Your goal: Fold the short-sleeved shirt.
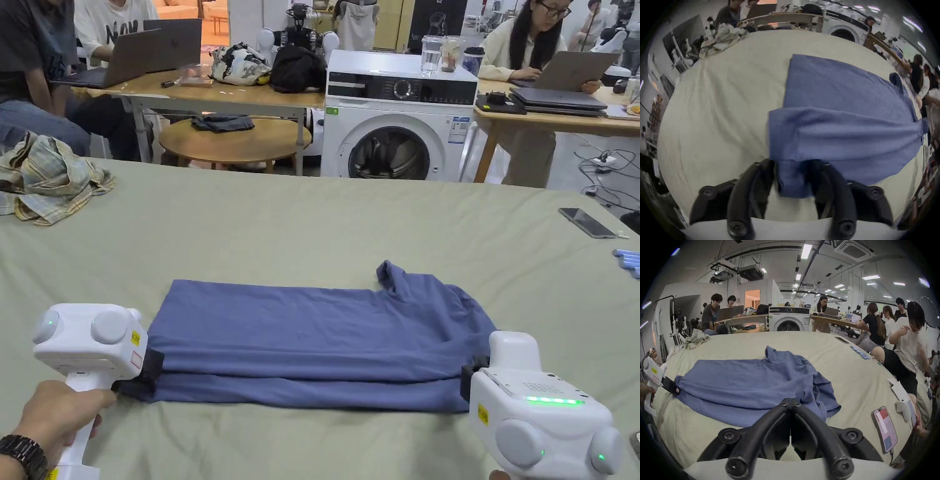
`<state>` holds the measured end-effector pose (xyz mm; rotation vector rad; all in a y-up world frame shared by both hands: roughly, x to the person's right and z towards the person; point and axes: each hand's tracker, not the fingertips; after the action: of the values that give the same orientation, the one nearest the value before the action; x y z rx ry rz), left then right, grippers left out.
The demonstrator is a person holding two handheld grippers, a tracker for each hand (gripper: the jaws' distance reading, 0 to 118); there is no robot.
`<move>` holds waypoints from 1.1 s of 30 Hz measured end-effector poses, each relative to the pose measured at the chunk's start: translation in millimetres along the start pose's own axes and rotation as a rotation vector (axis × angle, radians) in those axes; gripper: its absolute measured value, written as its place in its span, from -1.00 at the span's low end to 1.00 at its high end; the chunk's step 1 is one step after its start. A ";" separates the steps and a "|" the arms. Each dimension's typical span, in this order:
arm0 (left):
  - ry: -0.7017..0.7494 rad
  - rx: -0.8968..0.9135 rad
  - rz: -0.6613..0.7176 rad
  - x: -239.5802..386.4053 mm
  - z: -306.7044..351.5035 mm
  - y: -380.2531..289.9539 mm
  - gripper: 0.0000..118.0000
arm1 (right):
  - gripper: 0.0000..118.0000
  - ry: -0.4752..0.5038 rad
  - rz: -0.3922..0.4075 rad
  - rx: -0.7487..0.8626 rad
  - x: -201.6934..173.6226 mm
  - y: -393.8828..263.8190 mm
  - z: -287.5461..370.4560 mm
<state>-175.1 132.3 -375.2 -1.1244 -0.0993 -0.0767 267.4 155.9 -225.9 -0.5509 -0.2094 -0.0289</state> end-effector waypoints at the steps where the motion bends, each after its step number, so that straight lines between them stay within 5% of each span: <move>1: 0.011 0.020 -0.024 5.5 2.3 -3.8 -0.90 | -1.00 -0.002 -0.004 -0.010 5.0 1.1 -2.0; 3: -0.014 0.036 -0.025 7.2 7.2 -8.6 -0.95 | -0.98 0.000 -0.017 -0.036 19.2 8.0 -7.8; 6: -0.029 0.056 -0.013 5.6 15.1 -17.4 -0.96 | -0.25 -0.009 -0.026 -0.123 43.4 23.3 -25.0; 10: -0.064 0.095 0.019 -6.9 25.1 -19.6 -0.96 | -0.07 -0.005 -0.056 -0.208 72.5 34.2 -55.1; 18: -0.086 0.116 0.022 -15.4 26.5 -18.5 -0.96 | -0.19 0.063 0.022 -0.474 71.1 -1.2 -114.3; 20: -0.088 0.112 0.021 -16.4 22.4 -18.6 -0.96 | -0.78 0.075 0.035 -0.439 69.7 2.0 -107.4; 21: -0.088 0.113 0.025 -16.6 22.0 -19.1 -0.96 | -0.82 0.133 0.019 -0.444 66.6 2.1 -105.8; 33: -0.132 0.206 0.033 -29.5 60.9 -17.2 -0.96 | -0.92 0.049 0.017 -0.319 71.6 27.3 -47.0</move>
<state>-208.8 180.2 -337.2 -0.9239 -0.2018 0.0362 348.7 156.7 -264.4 -0.8689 -0.1534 -0.0600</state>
